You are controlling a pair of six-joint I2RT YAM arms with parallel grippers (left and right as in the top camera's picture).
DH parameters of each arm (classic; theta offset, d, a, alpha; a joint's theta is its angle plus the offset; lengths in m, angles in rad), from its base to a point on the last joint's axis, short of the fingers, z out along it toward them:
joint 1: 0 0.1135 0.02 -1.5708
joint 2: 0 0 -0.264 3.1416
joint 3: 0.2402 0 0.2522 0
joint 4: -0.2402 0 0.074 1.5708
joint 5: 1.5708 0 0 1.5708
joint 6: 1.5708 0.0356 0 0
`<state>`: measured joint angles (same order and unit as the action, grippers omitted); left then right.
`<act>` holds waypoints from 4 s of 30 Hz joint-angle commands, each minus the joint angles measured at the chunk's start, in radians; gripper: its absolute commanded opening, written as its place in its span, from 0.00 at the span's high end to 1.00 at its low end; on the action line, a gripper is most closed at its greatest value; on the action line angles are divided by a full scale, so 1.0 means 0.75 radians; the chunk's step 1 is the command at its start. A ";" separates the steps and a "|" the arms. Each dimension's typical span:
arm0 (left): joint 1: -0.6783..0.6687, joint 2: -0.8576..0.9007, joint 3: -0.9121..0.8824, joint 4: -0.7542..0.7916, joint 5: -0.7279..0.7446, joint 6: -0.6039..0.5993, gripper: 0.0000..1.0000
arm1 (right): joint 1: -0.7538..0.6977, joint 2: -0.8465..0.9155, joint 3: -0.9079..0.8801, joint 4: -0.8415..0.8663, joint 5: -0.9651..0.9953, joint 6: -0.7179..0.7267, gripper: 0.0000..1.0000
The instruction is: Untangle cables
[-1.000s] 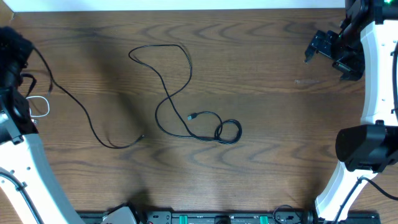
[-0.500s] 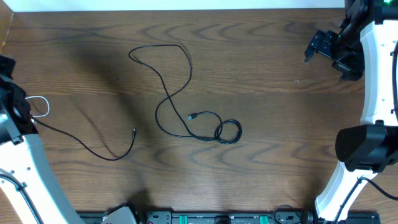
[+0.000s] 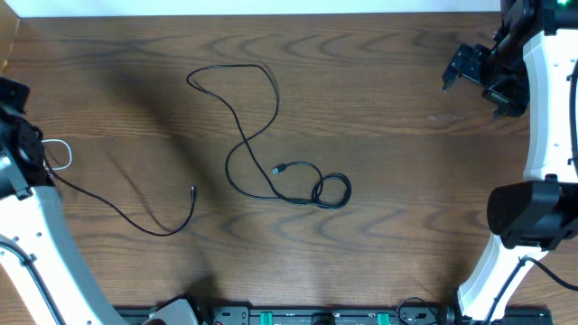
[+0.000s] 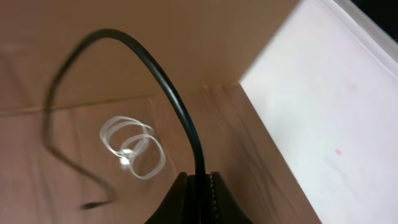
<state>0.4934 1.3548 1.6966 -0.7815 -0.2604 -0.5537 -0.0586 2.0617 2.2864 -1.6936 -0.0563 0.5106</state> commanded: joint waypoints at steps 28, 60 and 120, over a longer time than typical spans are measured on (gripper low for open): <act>-0.018 0.976 0.426 0.532 0.412 0.526 0.15 | 0.008 -0.012 -0.005 -0.002 0.007 -0.015 0.01; -0.109 0.487 0.273 -0.344 0.353 0.277 0.06 | 0.008 -0.012 -0.005 -0.001 0.006 -0.015 0.01; -0.023 1.117 0.607 -0.134 0.467 0.477 0.93 | 0.008 -0.012 -0.005 -0.001 0.007 -0.015 0.01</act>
<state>0.4862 2.2925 2.0384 -0.9180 0.0841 -0.2306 -0.0586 2.0617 2.2864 -1.6932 -0.0559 0.5110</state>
